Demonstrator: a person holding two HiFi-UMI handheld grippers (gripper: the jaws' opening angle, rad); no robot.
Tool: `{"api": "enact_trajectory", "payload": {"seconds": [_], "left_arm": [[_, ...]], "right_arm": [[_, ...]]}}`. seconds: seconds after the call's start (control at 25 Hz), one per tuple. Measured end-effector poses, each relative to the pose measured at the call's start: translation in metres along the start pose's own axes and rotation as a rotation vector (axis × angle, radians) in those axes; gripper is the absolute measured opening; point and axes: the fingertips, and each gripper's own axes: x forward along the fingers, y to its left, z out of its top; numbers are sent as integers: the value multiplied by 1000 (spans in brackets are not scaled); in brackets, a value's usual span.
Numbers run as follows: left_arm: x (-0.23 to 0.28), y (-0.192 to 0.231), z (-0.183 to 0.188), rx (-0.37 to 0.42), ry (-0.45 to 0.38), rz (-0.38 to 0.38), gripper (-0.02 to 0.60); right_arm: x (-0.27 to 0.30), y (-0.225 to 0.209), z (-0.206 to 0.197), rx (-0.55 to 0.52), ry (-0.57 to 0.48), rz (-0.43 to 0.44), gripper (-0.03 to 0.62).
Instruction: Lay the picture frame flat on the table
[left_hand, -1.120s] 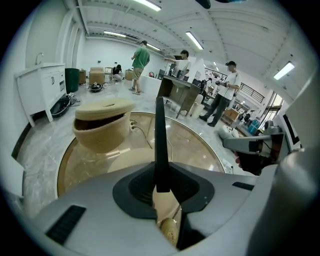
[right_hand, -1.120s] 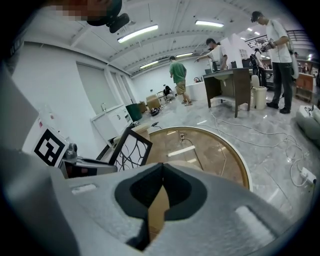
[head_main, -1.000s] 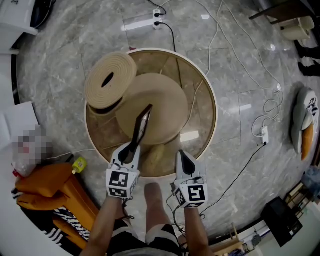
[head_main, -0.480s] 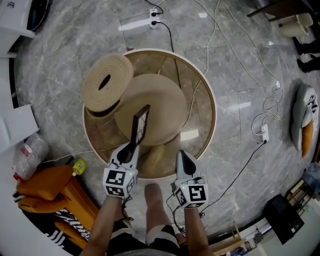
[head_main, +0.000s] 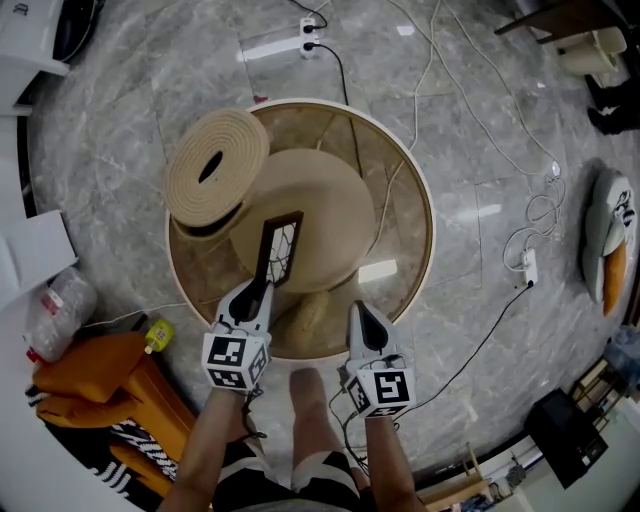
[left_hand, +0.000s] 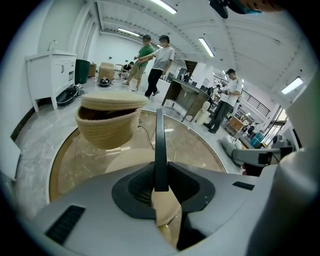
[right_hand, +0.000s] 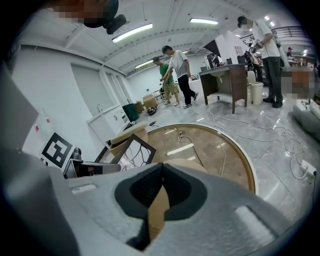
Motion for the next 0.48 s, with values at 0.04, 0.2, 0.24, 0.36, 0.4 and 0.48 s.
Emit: {"api": "enact_trajectory", "payload": {"seconds": [0.04,0.2,0.24,0.36,0.4,0.48], "left_arm": [[0,3,0,-2,-1,6,89],[1,15,-1,-19,-4,25,92],[2,18,-2,-26,-4,29,94],[4,27,-4,-49,2,48,101],[5,29,-4,-57,3,52,104],[6,34,-5,-69,5,62,107]], "right_arm": [[1,1,0,-2,1,0,-1],[3,1,-1,-3,4,-1,-1],[4,1,-1,-2,5,-2,-2],[5,0,-3,2,11,-6,-2],[6,0,-4,2,13,-6,-2],[8,1,-4,3,16,-4,-2]]}}
